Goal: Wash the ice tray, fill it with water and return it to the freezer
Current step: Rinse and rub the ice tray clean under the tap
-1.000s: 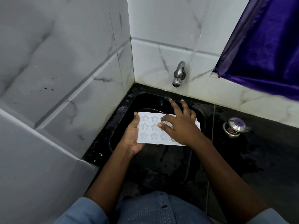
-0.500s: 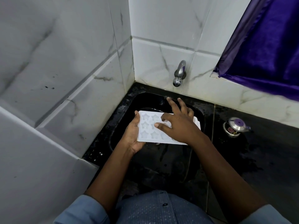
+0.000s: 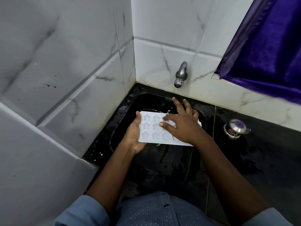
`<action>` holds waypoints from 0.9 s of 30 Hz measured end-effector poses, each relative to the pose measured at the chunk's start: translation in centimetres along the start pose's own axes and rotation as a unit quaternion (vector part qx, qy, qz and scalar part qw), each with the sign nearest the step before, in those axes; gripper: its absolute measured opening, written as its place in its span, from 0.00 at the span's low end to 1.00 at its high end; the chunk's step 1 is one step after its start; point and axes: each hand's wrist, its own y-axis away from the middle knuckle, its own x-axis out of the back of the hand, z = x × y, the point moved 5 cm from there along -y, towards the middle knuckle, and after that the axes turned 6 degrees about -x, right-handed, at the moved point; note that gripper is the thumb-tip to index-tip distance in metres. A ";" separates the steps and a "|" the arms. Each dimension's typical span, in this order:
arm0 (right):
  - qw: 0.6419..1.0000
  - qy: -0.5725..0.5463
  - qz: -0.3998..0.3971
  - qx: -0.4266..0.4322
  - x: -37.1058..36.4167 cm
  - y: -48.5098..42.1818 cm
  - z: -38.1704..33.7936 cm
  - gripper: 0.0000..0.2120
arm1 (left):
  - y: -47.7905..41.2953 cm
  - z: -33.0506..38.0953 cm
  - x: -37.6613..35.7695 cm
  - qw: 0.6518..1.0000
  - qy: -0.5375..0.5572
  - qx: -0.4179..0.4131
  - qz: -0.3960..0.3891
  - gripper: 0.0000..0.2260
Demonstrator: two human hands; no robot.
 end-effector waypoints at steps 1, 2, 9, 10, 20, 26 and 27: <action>1.000 -0.002 0.000 -0.001 0.0 0.1 0.0 0.23 | 0.0 0.0 0.0 1.000 -0.004 -0.002 0.001 0.37; 1.000 -0.004 0.000 0.002 0.0 0.2 0.0 0.23 | 0.0 0.0 0.0 1.000 -0.006 -0.001 0.003 0.37; 1.000 -0.007 -0.006 0.011 0.1 0.4 -0.2 0.21 | 0.2 -0.4 -0.1 1.000 -0.004 0.006 -0.002 0.36; 1.000 -0.004 -0.006 0.006 0.2 0.4 0.0 0.22 | 0.1 -0.3 0.0 1.000 -0.004 0.004 -0.002 0.37; 1.000 -0.022 0.010 0.011 0.0 0.5 -0.2 0.20 | -0.1 -0.1 0.3 1.000 -0.005 0.003 -0.005 0.35; 0.997 -0.047 0.057 0.030 0.0 0.7 -1.2 0.17 | -0.4 -0.4 0.3 1.000 0.008 0.007 -0.009 0.37; 0.996 -0.053 0.065 0.040 0.0 0.7 -1.4 0.17 | -0.4 -0.6 0.3 1.000 0.010 0.009 -0.008 0.37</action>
